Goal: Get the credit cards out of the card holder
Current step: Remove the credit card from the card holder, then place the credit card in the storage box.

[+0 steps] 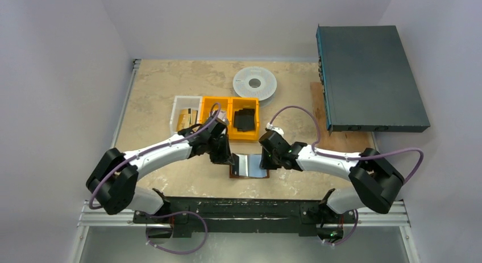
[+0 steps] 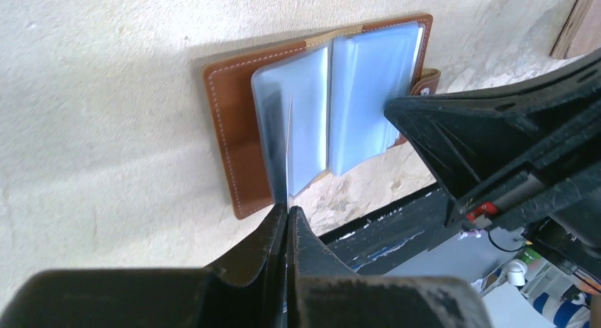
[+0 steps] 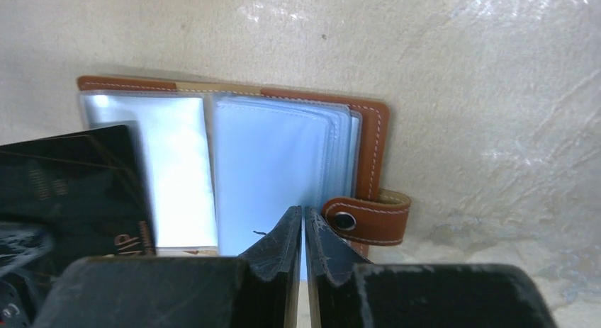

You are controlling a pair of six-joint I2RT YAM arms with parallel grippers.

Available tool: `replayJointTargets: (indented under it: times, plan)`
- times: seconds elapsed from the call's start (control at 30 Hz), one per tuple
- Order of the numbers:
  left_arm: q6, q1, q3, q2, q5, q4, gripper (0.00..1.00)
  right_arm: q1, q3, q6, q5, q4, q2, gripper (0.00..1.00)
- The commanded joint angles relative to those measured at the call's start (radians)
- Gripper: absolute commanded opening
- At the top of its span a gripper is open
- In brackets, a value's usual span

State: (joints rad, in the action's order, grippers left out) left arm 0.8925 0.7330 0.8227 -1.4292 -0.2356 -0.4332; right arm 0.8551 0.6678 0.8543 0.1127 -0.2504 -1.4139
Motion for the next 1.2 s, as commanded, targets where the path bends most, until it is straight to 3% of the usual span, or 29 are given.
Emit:
replayJointTargets:
  times: [0.0,0.2,0.43,0.53,0.83,0.9,1.1,1.17]
  plan:
    - [-0.052,-0.007,0.051,0.096,0.048,-0.099,0.0,-0.005,0.049,-0.028,0.011,-0.078,0.06,0.09]
    - [-0.083,-0.019,0.168,0.134,0.09,-0.175,0.0,-0.006,0.149,-0.048,0.017,-0.14,0.162,0.23]
    - [-0.167,-0.114,0.405,-0.008,0.1,-0.212,0.0,-0.005,0.2,-0.056,0.049,-0.181,0.268,0.63]
    - [-0.216,-0.144,0.535,-0.125,0.103,-0.226,0.0,-0.005,0.202,-0.055,0.049,-0.196,0.312,0.75]
    - [-0.278,-0.226,0.808,-0.439,-0.008,-0.226,0.0,-0.005,0.195,-0.073,0.044,-0.207,0.394,0.85]
    - [-0.283,-0.234,0.845,-0.473,-0.019,-0.24,0.07,-0.005,0.2,-0.075,0.044,-0.217,0.39,0.86]
    - [-0.304,-0.244,0.87,-0.461,-0.034,-0.258,0.45,-0.005,0.201,-0.076,0.049,-0.206,0.377,0.91]
    - [-0.308,-0.245,0.867,-0.431,-0.03,-0.27,0.51,-0.005,0.205,-0.079,0.052,-0.201,0.368,0.95]
